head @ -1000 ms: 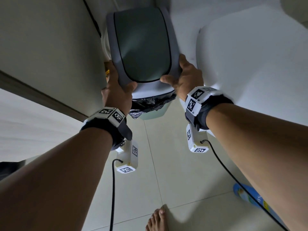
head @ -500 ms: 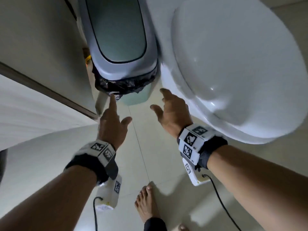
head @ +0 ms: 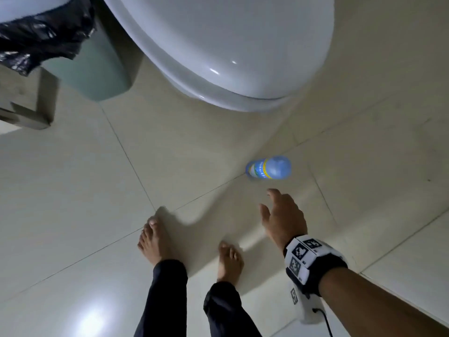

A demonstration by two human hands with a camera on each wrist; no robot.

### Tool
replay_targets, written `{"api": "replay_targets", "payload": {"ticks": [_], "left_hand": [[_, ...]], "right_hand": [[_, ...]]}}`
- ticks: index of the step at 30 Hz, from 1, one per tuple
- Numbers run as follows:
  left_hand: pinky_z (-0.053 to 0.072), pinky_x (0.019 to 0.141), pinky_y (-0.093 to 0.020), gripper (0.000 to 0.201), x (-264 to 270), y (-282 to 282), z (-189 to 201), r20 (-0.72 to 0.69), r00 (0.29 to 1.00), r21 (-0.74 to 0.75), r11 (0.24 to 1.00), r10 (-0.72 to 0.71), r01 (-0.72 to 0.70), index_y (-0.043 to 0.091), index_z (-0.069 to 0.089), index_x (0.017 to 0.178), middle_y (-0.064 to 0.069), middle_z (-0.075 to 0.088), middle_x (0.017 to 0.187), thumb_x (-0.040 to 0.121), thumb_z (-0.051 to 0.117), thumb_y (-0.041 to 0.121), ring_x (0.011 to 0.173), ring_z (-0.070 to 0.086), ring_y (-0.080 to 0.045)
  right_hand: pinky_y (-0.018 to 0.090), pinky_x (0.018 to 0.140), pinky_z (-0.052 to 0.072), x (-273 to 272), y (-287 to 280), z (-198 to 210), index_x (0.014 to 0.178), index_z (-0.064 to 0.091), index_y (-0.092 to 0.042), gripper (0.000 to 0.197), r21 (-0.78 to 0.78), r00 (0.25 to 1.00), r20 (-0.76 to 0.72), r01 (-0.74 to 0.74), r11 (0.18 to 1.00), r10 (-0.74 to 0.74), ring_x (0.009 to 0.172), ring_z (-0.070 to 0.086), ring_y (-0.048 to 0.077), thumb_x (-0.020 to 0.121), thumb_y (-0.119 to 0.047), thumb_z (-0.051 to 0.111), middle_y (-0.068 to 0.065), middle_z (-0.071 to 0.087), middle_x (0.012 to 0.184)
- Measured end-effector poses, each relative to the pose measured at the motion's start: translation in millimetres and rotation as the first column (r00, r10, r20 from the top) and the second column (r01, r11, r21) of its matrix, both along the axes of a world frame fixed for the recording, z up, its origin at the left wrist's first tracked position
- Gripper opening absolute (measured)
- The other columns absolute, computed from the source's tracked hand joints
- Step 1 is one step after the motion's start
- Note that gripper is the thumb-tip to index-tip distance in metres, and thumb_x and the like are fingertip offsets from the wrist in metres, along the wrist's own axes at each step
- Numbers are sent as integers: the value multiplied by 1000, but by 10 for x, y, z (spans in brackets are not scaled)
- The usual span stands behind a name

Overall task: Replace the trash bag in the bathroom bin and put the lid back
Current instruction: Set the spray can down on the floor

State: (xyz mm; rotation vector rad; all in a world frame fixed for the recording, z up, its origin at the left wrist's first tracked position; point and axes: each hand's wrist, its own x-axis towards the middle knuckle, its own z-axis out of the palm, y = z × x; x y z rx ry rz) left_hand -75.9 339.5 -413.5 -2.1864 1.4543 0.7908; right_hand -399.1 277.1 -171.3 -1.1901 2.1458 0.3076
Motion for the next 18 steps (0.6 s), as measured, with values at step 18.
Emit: {"api": "replay_targets", "payload": {"ticks": [18], "left_hand": [[41,95,-54,54,-708,1176,-513,-18,1000,-143,990,-6,4,4,37,139,-23,55,137,89,58,-2,117,53,-44]], "right_hand": [[38,86,47,-670,-399,-787,149,19,-26,78,-297,990,99,130,946,-105,108,57,36,86,-28,64,11,39,138]]}}
